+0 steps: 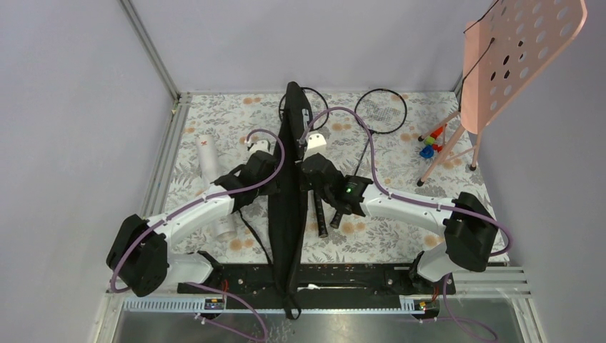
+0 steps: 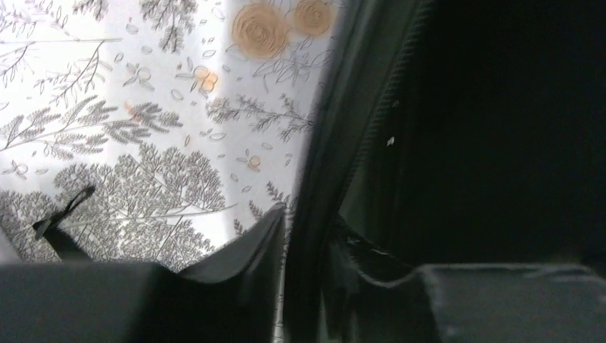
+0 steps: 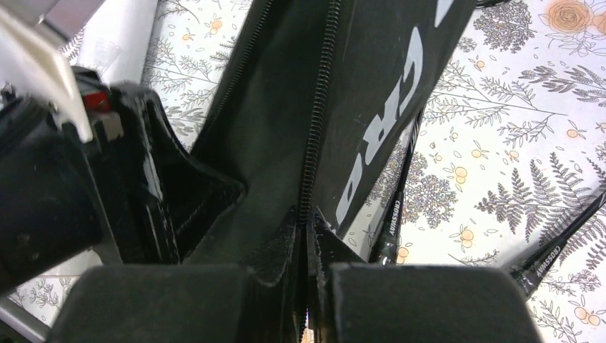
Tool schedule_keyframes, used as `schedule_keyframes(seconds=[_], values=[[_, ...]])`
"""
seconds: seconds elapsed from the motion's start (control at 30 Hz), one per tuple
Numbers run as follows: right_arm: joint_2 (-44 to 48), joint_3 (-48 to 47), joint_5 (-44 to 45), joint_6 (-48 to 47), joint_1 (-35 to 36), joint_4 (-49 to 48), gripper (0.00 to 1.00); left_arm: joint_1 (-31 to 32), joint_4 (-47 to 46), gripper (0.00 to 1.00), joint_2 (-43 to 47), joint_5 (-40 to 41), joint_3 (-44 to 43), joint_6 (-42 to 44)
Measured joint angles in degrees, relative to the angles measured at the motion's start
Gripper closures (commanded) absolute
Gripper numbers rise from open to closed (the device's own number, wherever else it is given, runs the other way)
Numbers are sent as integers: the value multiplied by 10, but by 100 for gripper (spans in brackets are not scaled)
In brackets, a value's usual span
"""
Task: Pack up the badminton gear
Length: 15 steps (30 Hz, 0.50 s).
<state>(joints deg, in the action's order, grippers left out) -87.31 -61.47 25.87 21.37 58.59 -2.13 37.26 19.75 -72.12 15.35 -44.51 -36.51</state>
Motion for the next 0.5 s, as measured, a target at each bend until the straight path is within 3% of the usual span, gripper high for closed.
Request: schedule_keyframes(seconds=[0.03, 0.07, 0.3, 0.5], values=[[0, 1, -1, -1, 0, -2, 100, -3, -7, 97, -5, 0, -6, -4], [0, 3, 0, -3, 0, -5, 100, -7, -12, 100, -11, -2, -13, -5], [13, 25, 17, -21, 0, -12, 100, -65, -12, 100, -17, 3, -24, 4], [15, 26, 35, -14, -26, -6, 100, -82, 31, 100, 63, 92, -31, 32]])
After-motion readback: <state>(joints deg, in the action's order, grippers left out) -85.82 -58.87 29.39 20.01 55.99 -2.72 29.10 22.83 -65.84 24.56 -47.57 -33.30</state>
